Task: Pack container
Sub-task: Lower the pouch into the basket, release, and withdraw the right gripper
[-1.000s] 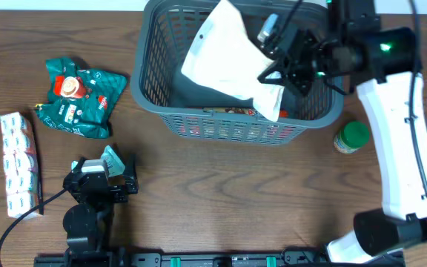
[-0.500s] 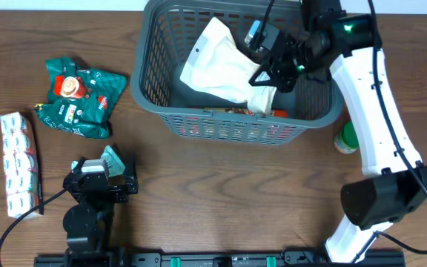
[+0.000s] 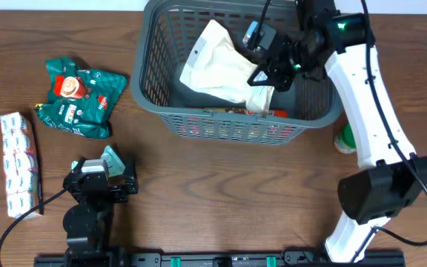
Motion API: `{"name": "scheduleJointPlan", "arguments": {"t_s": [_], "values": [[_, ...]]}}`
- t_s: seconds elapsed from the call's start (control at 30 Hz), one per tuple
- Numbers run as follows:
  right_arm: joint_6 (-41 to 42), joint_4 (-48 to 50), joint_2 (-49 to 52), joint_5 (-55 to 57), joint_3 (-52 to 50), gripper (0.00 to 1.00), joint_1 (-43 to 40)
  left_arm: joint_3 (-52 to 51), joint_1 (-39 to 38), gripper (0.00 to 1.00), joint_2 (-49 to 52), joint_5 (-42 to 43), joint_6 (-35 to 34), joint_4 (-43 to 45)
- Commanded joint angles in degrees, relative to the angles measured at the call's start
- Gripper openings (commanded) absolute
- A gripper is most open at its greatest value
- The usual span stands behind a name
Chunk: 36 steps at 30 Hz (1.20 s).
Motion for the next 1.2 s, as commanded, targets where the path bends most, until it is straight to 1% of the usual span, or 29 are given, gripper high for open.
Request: {"name": "scheduleJointPlan", "arguments": {"t_s": [0.0,0.4,0.43,0.47,0.5,0.53,0.57,0.8,0.93,1.07,1.17], "values": [[-0.85,-0.26,2.36,-0.9,-0.07,0.01,1.09,-1.33,0.24,0.99,-0.39,0.61,0.57,-0.48],[-1.25,0.31,4.7,0.59,-0.22,0.01,6.49,-1.33,0.24,0.99,-0.39,0.61,0.57,-0.48],[-1.22,0.28,4.7,1.22,-0.22,0.12,6.82,-1.33,0.24,0.99,-0.39,0.61,0.57,-0.48],[-1.2,0.24,4.7,1.86,-0.22,0.38,6.97,-1.33,0.24,0.98,-0.39,0.61,0.57,-0.48],[-0.57,0.26,4.7,2.64,-0.22,0.71,7.1,-1.33,0.24,0.99,-0.39,0.61,0.57,-0.48],[-0.07,0.26,4.7,3.04,-0.22,0.91,7.13,-1.33,0.24,0.99,-0.39,0.61,0.57,-0.48],[0.37,0.24,4.7,3.02,-0.22,0.99,7.13,-1.33,0.24,0.99,-0.39,0.61,0.57,-0.48],[2.32,0.48,4.7,3.02,-0.22,0.99,7.08,-1.33,0.24,0.99,-0.39,0.61,0.57,-0.48],[6.58,1.81,4.17,4.11,0.09,0.99,6.51,-1.33,0.24,0.99,-0.39,0.61,0.57,-0.48],[14.51,1.97,2.73,9.01,2.95,0.99,4.96,-1.33,0.24,0.98,-0.39,0.61,0.57,-0.48],[25.81,1.79,0.96,19.63,6.93,0.99,2.97,-1.33,0.24,0.99,-0.39,0.61,0.57,-0.48]]}}
